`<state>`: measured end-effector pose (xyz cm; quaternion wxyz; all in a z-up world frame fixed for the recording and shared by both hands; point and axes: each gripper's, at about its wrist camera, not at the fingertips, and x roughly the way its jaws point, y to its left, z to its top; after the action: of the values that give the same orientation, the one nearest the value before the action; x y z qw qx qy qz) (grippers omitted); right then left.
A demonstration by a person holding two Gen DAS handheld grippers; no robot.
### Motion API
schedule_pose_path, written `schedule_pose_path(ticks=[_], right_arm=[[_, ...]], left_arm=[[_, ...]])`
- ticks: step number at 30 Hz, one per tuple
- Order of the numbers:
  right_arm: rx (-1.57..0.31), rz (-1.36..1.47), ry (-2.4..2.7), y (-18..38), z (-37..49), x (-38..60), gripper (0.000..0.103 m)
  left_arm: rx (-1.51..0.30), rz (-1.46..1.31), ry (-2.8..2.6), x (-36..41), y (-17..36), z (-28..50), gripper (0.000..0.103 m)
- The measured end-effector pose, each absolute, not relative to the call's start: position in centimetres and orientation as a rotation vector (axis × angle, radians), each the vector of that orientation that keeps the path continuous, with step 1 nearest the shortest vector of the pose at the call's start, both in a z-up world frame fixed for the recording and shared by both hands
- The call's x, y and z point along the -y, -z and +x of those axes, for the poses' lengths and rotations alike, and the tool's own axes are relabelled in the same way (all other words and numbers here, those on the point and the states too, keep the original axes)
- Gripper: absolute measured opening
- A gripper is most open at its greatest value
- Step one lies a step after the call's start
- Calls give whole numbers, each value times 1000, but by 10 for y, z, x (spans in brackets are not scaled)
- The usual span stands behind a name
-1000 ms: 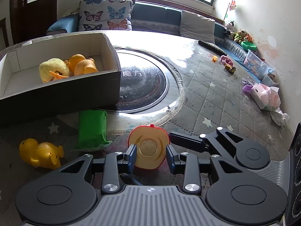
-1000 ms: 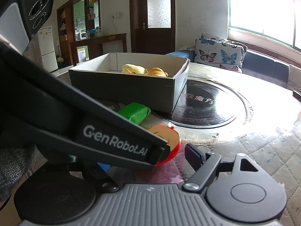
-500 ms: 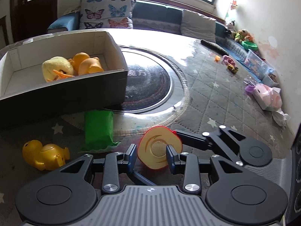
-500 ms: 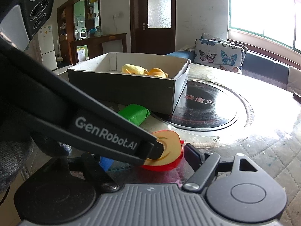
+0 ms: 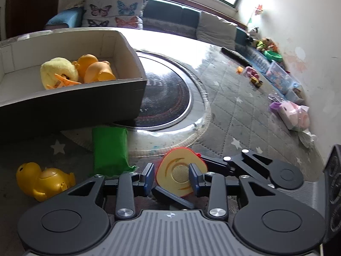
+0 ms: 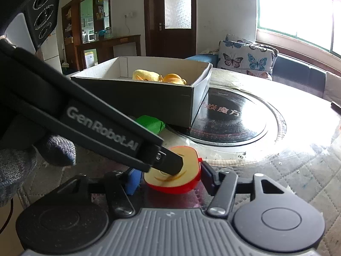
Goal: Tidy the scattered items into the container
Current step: 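Lift the fruit half with the left gripper and carry it over the box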
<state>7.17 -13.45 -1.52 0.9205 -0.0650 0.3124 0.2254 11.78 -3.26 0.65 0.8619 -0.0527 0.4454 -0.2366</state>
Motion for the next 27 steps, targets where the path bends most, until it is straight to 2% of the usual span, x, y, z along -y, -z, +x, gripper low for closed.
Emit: schedule_pose_path(ticks=[16, 27], right_arm=[[-647, -137, -469, 11, 70, 136, 57], [-551, -177, -513, -26, 84, 124, 57]], left_arm=[[-954, -144, 530, 28, -5, 120, 38], [-832, -171, 494, 10, -45, 125, 37]])
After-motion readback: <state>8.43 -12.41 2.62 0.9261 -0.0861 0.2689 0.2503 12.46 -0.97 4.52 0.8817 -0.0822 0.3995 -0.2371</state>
